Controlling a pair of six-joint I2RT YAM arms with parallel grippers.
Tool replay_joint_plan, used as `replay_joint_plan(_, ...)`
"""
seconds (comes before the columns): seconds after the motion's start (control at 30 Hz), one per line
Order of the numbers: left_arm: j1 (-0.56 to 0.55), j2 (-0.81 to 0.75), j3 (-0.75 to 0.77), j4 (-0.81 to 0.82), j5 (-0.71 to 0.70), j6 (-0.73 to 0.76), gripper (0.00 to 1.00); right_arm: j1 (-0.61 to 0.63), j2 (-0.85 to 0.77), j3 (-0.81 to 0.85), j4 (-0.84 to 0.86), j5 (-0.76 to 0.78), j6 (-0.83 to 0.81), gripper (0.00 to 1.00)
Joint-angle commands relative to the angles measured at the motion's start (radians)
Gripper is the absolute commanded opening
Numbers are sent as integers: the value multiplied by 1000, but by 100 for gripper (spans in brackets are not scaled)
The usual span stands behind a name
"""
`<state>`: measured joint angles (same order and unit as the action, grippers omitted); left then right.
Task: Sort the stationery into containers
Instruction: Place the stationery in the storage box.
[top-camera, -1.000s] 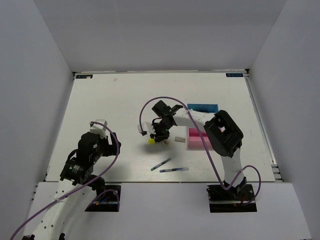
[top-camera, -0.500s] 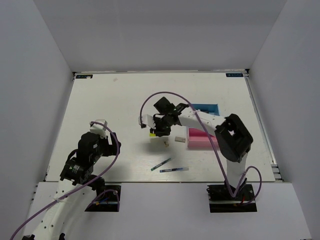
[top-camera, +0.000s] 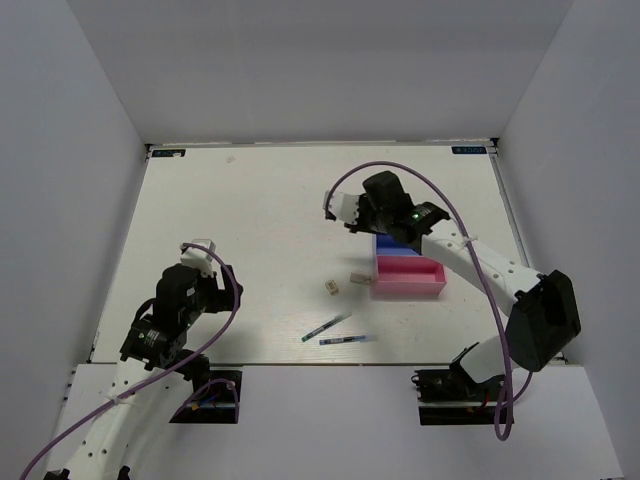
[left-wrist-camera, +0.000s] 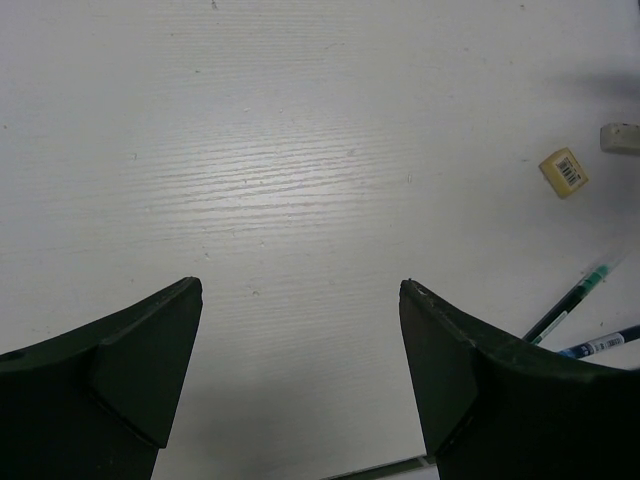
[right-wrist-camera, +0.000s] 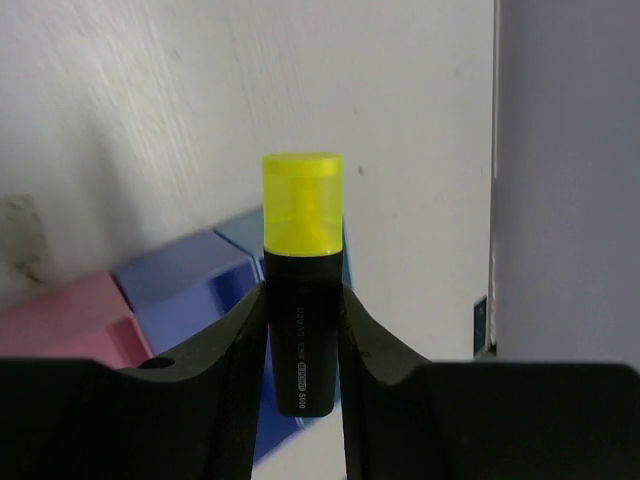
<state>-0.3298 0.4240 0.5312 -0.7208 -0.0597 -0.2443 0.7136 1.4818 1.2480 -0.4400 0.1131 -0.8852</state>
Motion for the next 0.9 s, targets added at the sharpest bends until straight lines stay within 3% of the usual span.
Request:
replay_joint_plan(0.0, -3, 7, -4, 17, 29, 8, 90, -69, -49, -61, 84, 161, -116, 0)
replay_joint_plan(0.3, -5, 21, -2, 17, 40, 7, 90, -267, -51, -154, 129, 30, -284, 0)
replay_joint_plan(0.6, -3, 27, -4, 15, 43, 11, 90, -332, 40, -154, 148, -148, -461, 0)
replay_joint_plan(0.83, -5, 28, -2, 17, 47, 13, 90, -359, 139, -76, 130, -171, -491, 0)
replay_joint_plan(0.87, -5, 29, -4, 17, 47, 13, 90, -362, 144, -64, 126, -182, -489, 4)
